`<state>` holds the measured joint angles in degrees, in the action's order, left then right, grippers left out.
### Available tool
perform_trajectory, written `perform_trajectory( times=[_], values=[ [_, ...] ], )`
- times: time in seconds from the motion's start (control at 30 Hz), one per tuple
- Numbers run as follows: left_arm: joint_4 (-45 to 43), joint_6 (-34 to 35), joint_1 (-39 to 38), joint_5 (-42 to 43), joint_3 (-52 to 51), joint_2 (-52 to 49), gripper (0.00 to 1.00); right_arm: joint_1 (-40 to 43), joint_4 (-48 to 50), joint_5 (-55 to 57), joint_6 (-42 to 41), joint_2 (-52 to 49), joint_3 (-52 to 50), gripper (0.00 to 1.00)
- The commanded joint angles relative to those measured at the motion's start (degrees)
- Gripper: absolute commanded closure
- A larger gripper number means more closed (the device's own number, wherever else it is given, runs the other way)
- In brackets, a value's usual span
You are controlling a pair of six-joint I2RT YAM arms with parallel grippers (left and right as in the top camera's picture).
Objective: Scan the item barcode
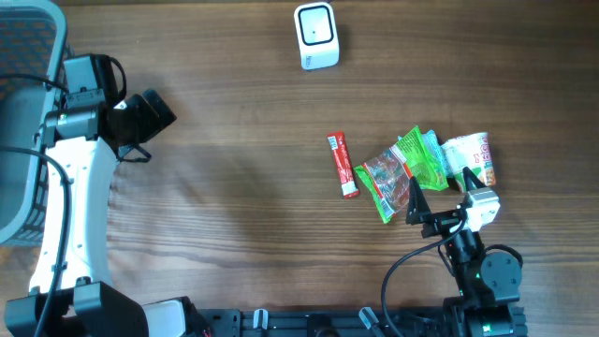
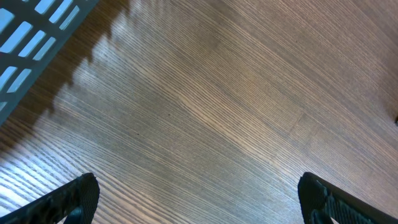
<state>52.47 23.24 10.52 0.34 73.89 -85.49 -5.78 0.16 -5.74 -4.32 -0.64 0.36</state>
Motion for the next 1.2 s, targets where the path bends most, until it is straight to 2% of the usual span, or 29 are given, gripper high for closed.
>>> perform_trajectory(
  times=[0.0,0.37,0.47,0.73,0.93,1.03,1.1,1.17],
  values=[
    [-0.1,-0.5,0.2,0.2,0.4,0.3,0.0,0.3,0.1,0.8,-0.8,0.4,-0.1,0.0],
    [-0.1,-0.5,0.2,0.2,0.3,0.3,0.0,0.3,0.1,0.8,-0.7,0.4,-0.1,0.0],
    [-0.1,-0.5,-0.6,0.2,0.3,3.2,0.0,0.3,0.1,0.8,-0.7,0.4,-0.1,0.0],
    [-0.1,-0.5,-15.2,0.2,0.3,29.4,0.0,0.3,0.1,0.8,-0.7,0.4,-0.1,0.0],
    [7.6,-0.5,-16.1,-0.2,-0.3,40.7,0.0,0.3,0.1,0.8,-0.7,0.4,-0.1,0.0],
    [12.3,-0.5,-16.1,-0.2,-5.2,46.3,0.0,0.3,0.1,0.8,-0.7,0.4,-0.1,0.0],
    [9.2,-0.5,-16.1,-0.2,-11.4,51.1,0.0,0.3,0.1,0.8,-0.8,0.4,-0.1,0.0],
    [-0.5,-0.5,-16.1,0.3,-20.2,57.7,0.0,0.3,0.1,0.8,-0.7,0.4,-0.1,0.0]
  ],
)
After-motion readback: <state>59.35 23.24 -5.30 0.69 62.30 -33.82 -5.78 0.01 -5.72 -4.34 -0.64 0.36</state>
